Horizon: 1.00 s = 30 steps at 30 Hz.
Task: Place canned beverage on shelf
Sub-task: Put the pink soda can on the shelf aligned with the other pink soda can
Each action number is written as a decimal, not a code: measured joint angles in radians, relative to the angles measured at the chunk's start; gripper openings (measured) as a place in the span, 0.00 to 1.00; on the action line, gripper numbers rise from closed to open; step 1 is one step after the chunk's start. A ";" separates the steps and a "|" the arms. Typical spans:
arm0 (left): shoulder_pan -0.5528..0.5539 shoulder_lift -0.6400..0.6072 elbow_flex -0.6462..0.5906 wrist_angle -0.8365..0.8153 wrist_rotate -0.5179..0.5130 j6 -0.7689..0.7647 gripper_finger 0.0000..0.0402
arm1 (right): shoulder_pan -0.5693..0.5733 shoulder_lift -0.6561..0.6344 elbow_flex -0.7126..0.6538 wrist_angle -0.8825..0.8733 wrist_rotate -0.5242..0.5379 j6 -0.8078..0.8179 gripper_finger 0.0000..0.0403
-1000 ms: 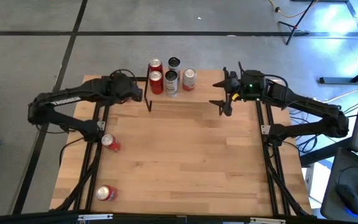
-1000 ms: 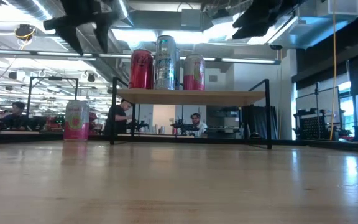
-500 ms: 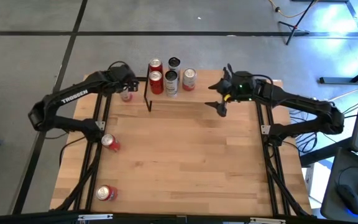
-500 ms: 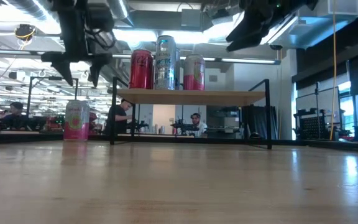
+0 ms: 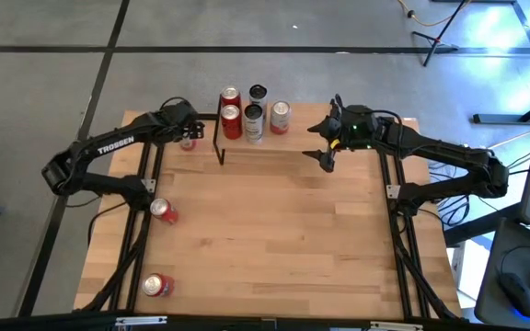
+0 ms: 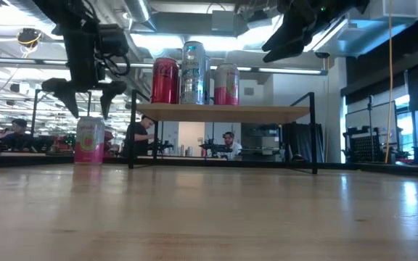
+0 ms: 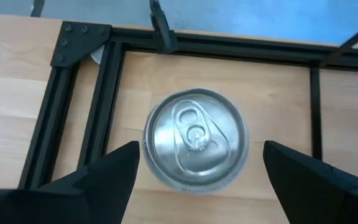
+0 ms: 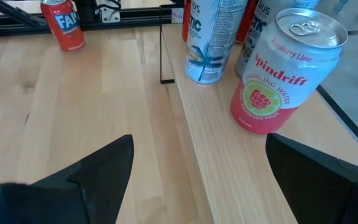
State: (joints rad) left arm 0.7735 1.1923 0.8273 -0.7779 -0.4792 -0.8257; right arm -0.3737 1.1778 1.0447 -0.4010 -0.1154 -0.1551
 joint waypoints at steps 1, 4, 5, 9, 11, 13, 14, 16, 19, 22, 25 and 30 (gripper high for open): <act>0.002 0.000 -0.013 0.018 -0.006 0.000 0.82 | 0.000 0.000 0.000 0.001 0.000 0.000 0.87; 0.012 0.000 -0.059 0.084 -0.008 0.001 0.82 | 0.000 0.000 0.000 0.001 0.000 0.001 0.87; 0.014 0.000 -0.075 0.110 -0.009 0.002 0.82 | 0.000 0.000 0.000 0.001 0.000 0.004 0.87; 0.024 0.000 -0.133 0.215 -0.012 0.030 0.82 | 0.000 0.000 0.000 0.001 0.000 0.020 0.87; 0.028 0.000 -0.160 0.234 0.002 0.034 0.82 | 0.000 0.000 0.000 0.001 0.000 0.020 0.87; 0.027 0.000 -0.185 0.264 0.003 0.055 0.82 | 0.000 0.000 0.000 0.001 0.000 0.020 0.87; 0.028 0.000 -0.200 0.282 0.003 0.069 0.82 | 0.000 0.000 0.000 0.001 0.000 0.020 0.87; 0.027 0.000 -0.231 0.314 0.010 0.074 0.82 | 0.000 0.000 0.000 0.001 0.000 0.023 0.87; 0.027 0.000 -0.268 0.338 0.030 0.074 0.80 | 0.000 0.000 0.000 0.000 0.000 0.023 0.87; 0.017 0.000 -0.275 0.338 0.036 0.079 0.72 | 0.000 0.000 0.000 0.000 0.000 0.023 0.87; -0.002 -0.008 -0.263 0.319 0.051 0.106 0.61 | 0.000 0.000 0.000 0.000 0.000 0.023 0.87; -0.066 -0.052 -0.191 0.236 0.098 0.147 0.47 | 0.000 0.000 0.000 0.000 0.000 0.021 0.87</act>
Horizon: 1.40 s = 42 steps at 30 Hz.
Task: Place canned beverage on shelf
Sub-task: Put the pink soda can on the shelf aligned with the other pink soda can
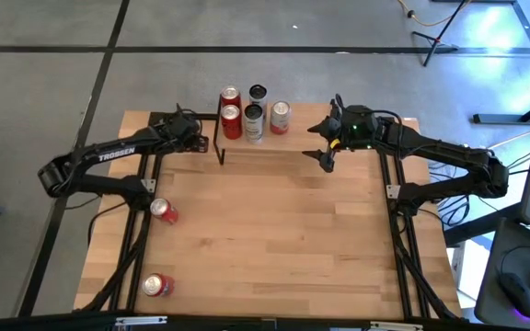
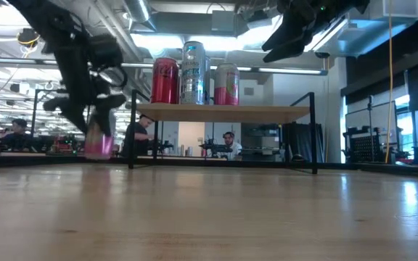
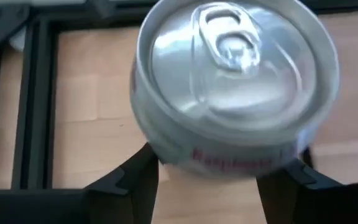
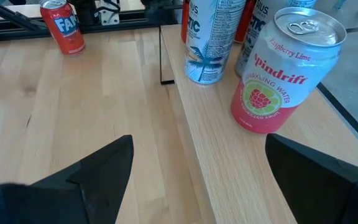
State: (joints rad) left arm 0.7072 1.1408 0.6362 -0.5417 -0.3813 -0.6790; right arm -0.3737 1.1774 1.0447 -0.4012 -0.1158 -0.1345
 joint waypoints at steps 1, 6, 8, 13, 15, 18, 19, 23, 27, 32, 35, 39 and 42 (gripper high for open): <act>-0.018 -0.010 0.019 -0.032 0.000 0.004 0.47 | 0.000 0.000 0.000 -0.001 0.000 0.000 0.87; -0.131 -0.046 0.144 -0.228 0.004 -0.019 0.43 | 0.000 -0.002 0.000 -0.017 0.000 0.000 0.87; -0.186 -0.060 0.193 -0.285 -0.001 -0.042 0.41 | 0.000 -0.002 0.000 -0.022 -0.002 0.000 0.87; -0.329 -0.064 0.314 -0.359 -0.004 -0.097 0.34 | 0.001 -0.002 0.000 -0.011 -0.034 0.002 0.87; -0.366 -0.063 0.346 -0.382 -0.006 -0.102 0.30 | 0.001 -0.002 0.000 -0.012 -0.034 0.002 0.87; -0.392 -0.061 0.363 -0.403 -0.024 -0.113 0.26 | 0.001 -0.002 0.000 -0.012 -0.034 0.002 0.87; -0.396 -0.061 0.366 -0.410 -0.025 -0.128 0.26 | 0.001 -0.002 0.000 -0.012 -0.034 0.002 0.87; -0.396 -0.061 0.366 -0.425 -0.026 -0.152 0.26 | 0.001 -0.002 0.000 -0.013 -0.034 0.002 0.87; -0.396 -0.060 0.366 -0.426 -0.061 -0.153 0.28 | 0.001 -0.002 0.000 -0.021 -0.034 0.005 0.87; -0.357 -0.060 0.366 -0.453 -0.095 -0.160 0.37 | 0.001 -0.002 0.000 -0.043 -0.034 0.007 0.87; -0.315 -0.061 0.358 -0.458 -0.099 -0.183 0.46 | 0.000 -0.002 0.000 -0.060 -0.034 0.007 0.87; -0.235 -0.060 0.314 -0.459 -0.066 -0.267 0.56 | 0.000 -0.002 0.000 -0.075 -0.034 0.007 0.87; -0.162 -0.060 0.260 -0.439 -0.011 -0.279 0.60 | 0.000 -0.002 0.000 -0.075 -0.034 0.007 0.87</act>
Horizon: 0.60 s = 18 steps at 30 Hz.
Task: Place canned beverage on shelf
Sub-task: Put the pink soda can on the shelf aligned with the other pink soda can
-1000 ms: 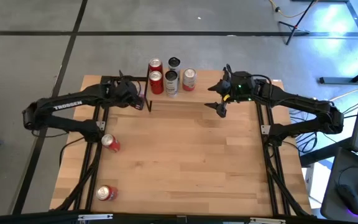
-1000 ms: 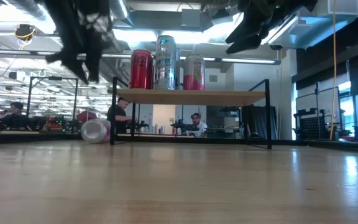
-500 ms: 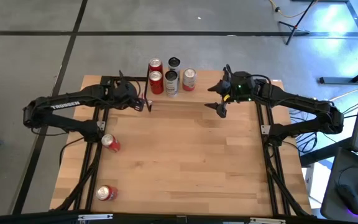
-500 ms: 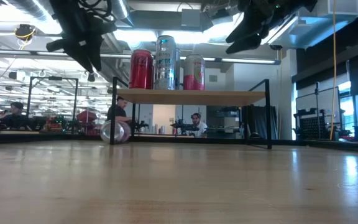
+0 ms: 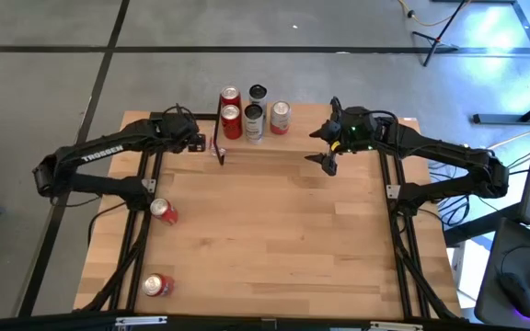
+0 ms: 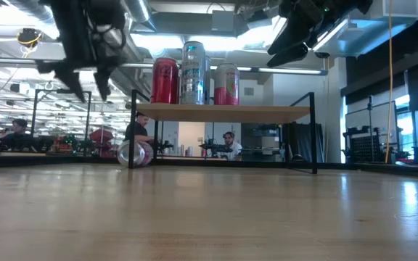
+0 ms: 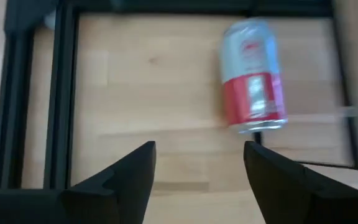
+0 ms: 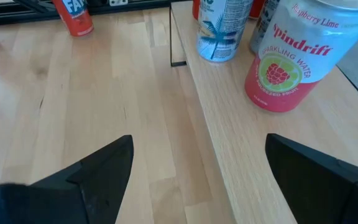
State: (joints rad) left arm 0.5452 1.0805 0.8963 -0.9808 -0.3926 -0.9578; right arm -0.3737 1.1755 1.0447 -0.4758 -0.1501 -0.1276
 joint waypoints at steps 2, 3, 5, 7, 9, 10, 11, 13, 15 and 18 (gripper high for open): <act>0.054 0.000 -0.042 0.046 0.059 0.015 0.60 | 0.000 0.000 0.000 0.000 0.000 0.000 0.87; 0.080 0.000 -0.062 0.080 0.094 0.034 0.60 | 0.000 0.000 0.000 0.000 0.000 0.000 0.87; 0.133 0.000 -0.099 0.158 0.169 0.082 0.59 | 0.000 0.000 0.000 0.001 0.000 0.000 0.87; 0.184 0.000 -0.130 0.242 0.240 0.125 0.58 | 0.000 0.000 0.000 0.001 0.000 0.000 0.87; 0.227 0.000 -0.156 0.296 0.272 0.139 0.56 | 0.000 0.000 0.000 0.001 0.000 0.000 0.87; 0.245 0.000 -0.166 0.312 0.278 0.143 0.55 | 0.000 0.000 0.000 0.001 0.000 0.001 0.87; 0.263 0.000 -0.175 0.325 0.286 0.150 0.54 | 0.000 0.000 0.000 0.001 0.000 0.006 0.87; 0.296 0.000 -0.193 0.357 0.311 0.160 0.53 | 0.000 0.000 0.000 0.001 0.000 0.021 0.87; 0.320 0.003 -0.218 0.400 0.350 0.176 0.51 | 0.000 0.000 0.000 0.001 0.000 0.030 0.87; 0.337 0.031 -0.251 0.491 0.402 0.179 0.50 | 0.000 0.001 0.000 0.003 0.000 0.030 0.87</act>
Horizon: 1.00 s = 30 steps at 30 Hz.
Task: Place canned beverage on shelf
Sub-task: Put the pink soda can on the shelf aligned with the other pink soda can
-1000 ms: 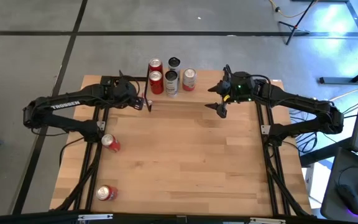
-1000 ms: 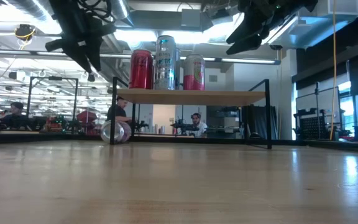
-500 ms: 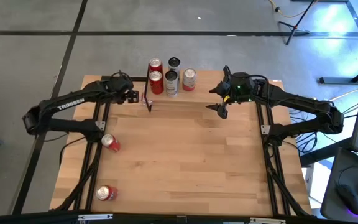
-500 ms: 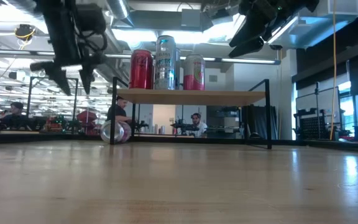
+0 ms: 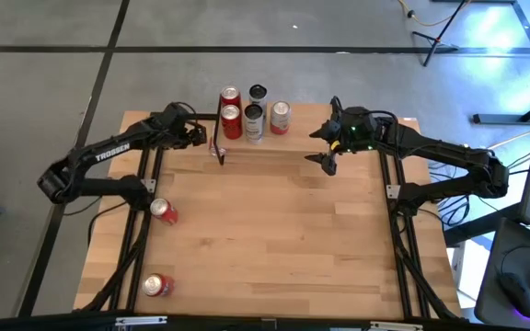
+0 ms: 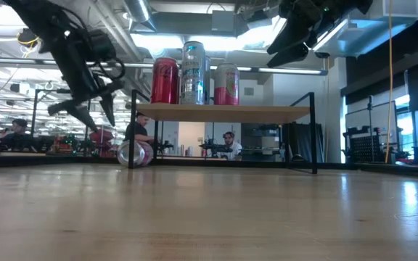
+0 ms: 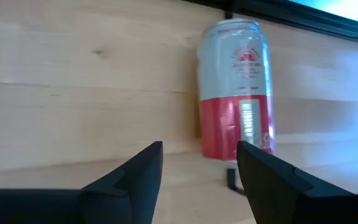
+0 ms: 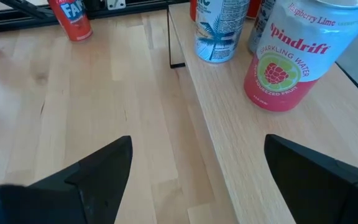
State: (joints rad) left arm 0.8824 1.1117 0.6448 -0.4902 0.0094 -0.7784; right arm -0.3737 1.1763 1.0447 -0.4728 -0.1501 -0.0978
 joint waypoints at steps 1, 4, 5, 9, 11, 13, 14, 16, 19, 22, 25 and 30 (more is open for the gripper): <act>0.004 0.013 -0.009 0.028 0.017 0.000 0.49 | 0.000 0.000 0.000 0.000 0.000 0.000 0.87; 0.015 0.059 -0.038 0.124 0.047 -0.001 0.48 | 0.000 0.000 0.000 0.000 0.000 0.000 0.87; 0.019 0.075 -0.046 0.152 0.054 -0.003 0.48 | 0.000 0.000 0.000 0.000 0.000 0.000 0.87; 0.043 0.128 -0.055 0.220 0.085 -0.005 0.43 | 0.000 0.000 0.000 0.000 0.000 0.000 0.87; 0.058 0.145 -0.055 0.239 0.091 -0.004 0.40 | 0.000 0.000 0.000 0.000 0.000 0.013 0.87; 0.072 0.161 -0.055 0.263 0.119 0.000 0.36 | 0.000 0.000 0.000 0.000 0.000 0.021 0.87; 0.080 0.170 -0.055 0.274 0.137 0.001 0.35 | 0.000 0.000 0.000 0.000 0.000 0.023 0.87; 0.095 0.190 -0.056 0.293 0.170 0.004 0.31 | 0.000 0.000 0.000 0.000 0.000 0.023 0.87; 0.122 0.232 -0.056 0.341 0.234 0.011 0.27 | 0.000 0.000 0.000 0.000 0.000 0.026 0.87; 0.145 0.268 -0.056 0.397 0.302 0.009 0.23 | 0.000 0.000 0.000 0.000 0.000 0.027 0.87; 0.167 0.276 -0.056 0.434 0.356 0.004 0.19 | 0.000 0.000 0.000 0.000 0.000 0.028 0.87; 0.192 0.269 -0.056 0.446 0.438 0.003 0.14 | 0.000 0.000 0.000 0.000 0.000 0.048 0.87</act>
State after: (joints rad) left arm 1.0748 1.3802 0.5892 -0.0437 0.4471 -0.7753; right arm -0.3737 1.1763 1.0447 -0.4730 -0.1501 -0.0494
